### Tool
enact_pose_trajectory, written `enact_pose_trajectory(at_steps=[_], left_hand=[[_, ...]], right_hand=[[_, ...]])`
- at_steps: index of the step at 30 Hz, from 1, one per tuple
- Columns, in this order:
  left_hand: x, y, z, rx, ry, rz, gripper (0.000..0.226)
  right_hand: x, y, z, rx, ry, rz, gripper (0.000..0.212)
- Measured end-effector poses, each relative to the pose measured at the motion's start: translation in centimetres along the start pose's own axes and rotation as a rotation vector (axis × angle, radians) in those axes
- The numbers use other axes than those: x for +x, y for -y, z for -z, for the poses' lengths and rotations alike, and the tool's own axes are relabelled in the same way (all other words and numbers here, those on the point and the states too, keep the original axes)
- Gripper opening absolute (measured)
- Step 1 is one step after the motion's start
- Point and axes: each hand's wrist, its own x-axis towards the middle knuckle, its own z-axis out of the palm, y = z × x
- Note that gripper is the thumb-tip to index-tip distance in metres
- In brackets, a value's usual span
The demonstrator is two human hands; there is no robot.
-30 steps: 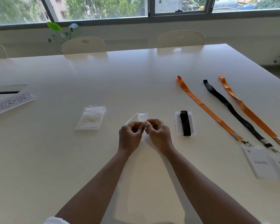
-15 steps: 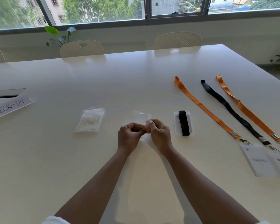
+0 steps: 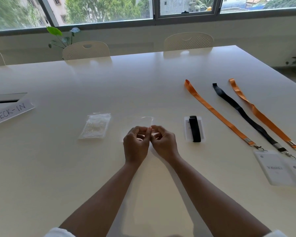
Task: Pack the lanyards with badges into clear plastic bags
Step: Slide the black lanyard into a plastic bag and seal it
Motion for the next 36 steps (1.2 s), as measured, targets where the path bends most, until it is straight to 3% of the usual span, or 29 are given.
enact_pose_trajectory(at_steps=[4,10,16,20,26,29,31,34,36], left_hand=[[0.2,0.3,-0.1,0.039,0.002,-0.057,0.014],[1.9,1.3,0.1,0.157,0.193,-0.215,0.014],[4.1,0.6,1.1,0.369,0.505,-0.425,0.079],[5.4,-0.2,0.9,0.515,0.706,-0.517,0.110],[6.5,-1.5,0.6,0.576,0.710,-0.534,0.113],[6.8,-1.8,0.6,0.558,0.704,-0.528,0.108],[7.0,-1.9,0.7,0.553,0.689,-0.511,0.104],[7.2,-2.2,0.7,0.551,0.662,-0.464,0.100],[7.1,-2.4,0.6,0.547,0.659,-0.441,0.097]], right_hand=[[0.2,0.2,0.2,-0.051,0.076,0.020,0.042],[1.4,1.0,2.5,0.045,0.231,-0.079,0.057],[2.6,1.4,4.2,0.115,0.301,-0.158,0.057],[2.9,1.5,4.7,0.025,0.332,-0.158,0.070],[3.7,1.4,5.5,-0.023,0.416,-0.154,0.088],[4.1,1.7,6.1,-0.108,0.439,-0.156,0.080],[4.5,2.4,6.7,-0.218,0.426,-0.148,0.060],[5.7,3.6,7.9,-0.426,0.270,-0.049,0.029],[6.5,4.4,8.9,-0.531,0.131,-0.012,0.027]])
